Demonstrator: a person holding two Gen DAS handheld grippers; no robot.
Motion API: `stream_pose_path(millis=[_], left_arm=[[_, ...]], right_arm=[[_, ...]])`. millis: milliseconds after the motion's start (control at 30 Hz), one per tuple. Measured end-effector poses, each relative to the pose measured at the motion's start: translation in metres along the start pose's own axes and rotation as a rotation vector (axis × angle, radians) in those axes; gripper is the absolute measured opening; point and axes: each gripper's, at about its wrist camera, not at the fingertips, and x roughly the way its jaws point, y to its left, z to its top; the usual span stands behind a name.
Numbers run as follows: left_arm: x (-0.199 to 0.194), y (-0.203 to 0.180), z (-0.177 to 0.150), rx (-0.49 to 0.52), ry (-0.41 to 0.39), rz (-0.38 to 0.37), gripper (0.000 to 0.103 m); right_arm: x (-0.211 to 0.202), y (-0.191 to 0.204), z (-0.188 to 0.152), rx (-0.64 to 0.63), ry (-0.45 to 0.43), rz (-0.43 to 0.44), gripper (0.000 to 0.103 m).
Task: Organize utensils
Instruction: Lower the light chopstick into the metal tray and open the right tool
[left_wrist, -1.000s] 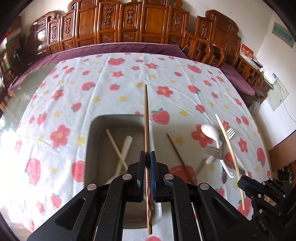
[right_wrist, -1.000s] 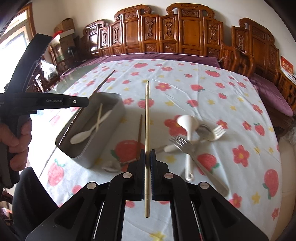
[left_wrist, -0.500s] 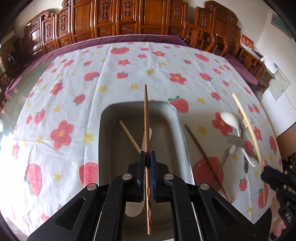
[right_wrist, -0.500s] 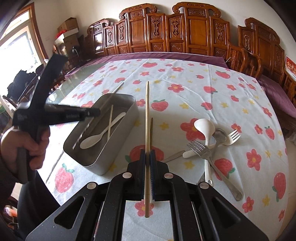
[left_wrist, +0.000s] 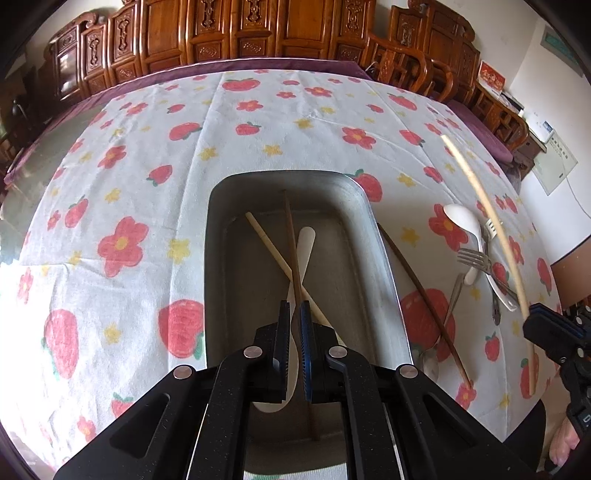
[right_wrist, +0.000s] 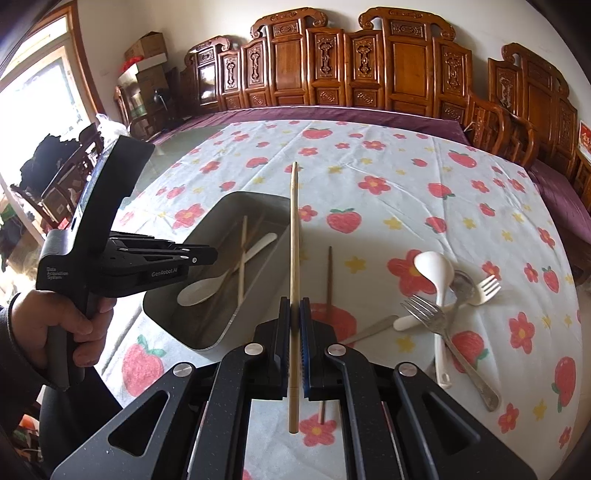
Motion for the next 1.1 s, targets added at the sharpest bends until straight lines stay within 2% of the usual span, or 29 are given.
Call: stream_pose_path(millis=[200, 433, 800, 967, 1100], left_arm=[[-0.027, 0.017, -0.002, -0.014, -0.060, 0.010, 0.005], [-0.063, 0.041, -0.007, -0.014, -0.136, 0.054, 0.005], [-0.085, 0.061, -0.014, -0.031, -0.179, 0.069, 0.005], [-0.084, 0.061, -0.018, -0.024, -0.182, 0.073, 0.005], [-0.085, 0.056, -0.020, -0.024, -0.184, 0.062, 0.005]], right_arm=[[0.016, 0.020, 0.009, -0.002, 0.012, 0.033, 0.006], [0.048, 0.048, 0.022, 0.020, 0.040, 0.093, 0.006], [0.101, 0.066, 0.032, 0.072, 0.107, 0.118, 0.008], [0.095, 0.060, 0.029, 0.071, 0.091, 0.131, 0.008], [0.070, 0.045, 0.032, 0.059, 0.032, 0.114, 0.008]])
